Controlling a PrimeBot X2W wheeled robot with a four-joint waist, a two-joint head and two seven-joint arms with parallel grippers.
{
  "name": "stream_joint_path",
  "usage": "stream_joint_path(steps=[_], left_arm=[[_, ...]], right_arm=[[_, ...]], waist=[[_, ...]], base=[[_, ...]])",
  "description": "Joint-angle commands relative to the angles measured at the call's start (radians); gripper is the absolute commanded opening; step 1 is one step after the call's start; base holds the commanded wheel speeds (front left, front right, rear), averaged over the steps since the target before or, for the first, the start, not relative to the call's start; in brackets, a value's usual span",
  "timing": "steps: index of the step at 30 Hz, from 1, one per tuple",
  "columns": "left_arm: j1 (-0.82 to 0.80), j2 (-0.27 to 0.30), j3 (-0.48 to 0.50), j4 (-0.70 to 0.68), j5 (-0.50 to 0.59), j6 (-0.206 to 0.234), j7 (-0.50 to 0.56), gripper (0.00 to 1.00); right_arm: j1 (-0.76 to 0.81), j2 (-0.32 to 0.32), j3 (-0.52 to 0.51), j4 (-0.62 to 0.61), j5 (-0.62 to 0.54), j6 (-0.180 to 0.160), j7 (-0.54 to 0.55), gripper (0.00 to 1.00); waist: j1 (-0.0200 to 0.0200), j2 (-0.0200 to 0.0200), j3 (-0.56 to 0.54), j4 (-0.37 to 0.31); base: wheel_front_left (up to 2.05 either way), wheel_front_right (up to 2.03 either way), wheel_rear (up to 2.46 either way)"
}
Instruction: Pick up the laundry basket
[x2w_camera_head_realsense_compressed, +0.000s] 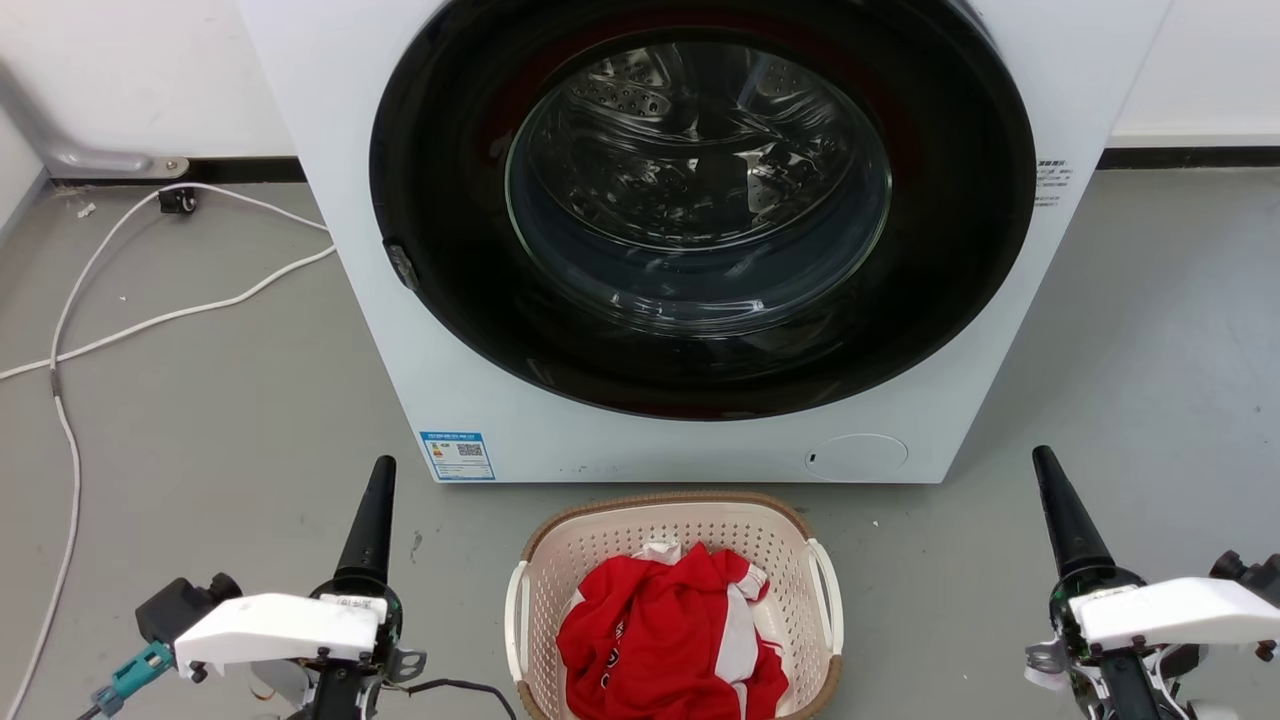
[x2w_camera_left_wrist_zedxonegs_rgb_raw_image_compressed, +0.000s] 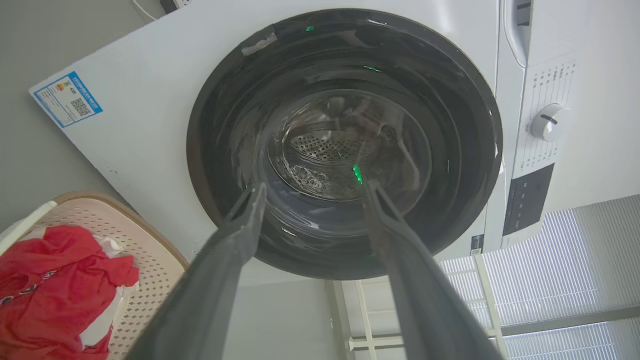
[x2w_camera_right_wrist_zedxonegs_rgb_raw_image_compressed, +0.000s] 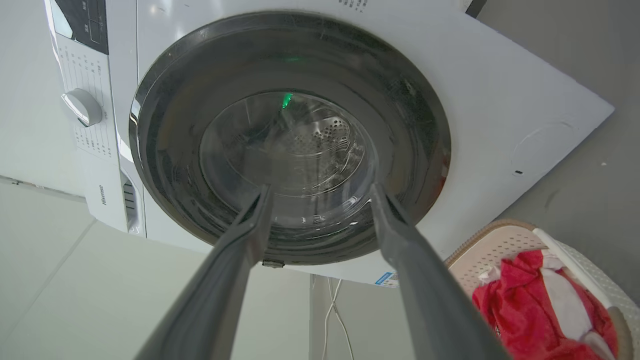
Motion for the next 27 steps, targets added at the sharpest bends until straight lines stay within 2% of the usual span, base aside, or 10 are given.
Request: stream_joint_path(steps=[1,14,27], left_arm=[[-0.024,0.005,-0.007,-0.026,0.045,0.0,-0.011,1.0],[-0.008,0.014,-0.048,-0.032,0.335,0.0,-0.06,1.0],[-0.011,0.012,-0.075,-0.022,0.512,0.0,-0.1,1.0]], right_arm=[[-0.023,-0.006,0.006,-0.025,-0.056,0.0,-0.01,1.0],[-0.004,-0.001,0.016,-0.052,-0.37,0.0,-0.052,1.0],[0.003,0.001,0.03,-0.075,-0.562,0.0,-0.056,1.0]], waist=[[0.0,-0.0001,-0.001,0.0],[0.0,-0.0001,-0.007,-0.001],[0.0,-0.0001,-0.006,-0.006]], base=[[0.0,0.0,0.0],[0.0,0.0,0.0],[0.0,0.0,0.0]])
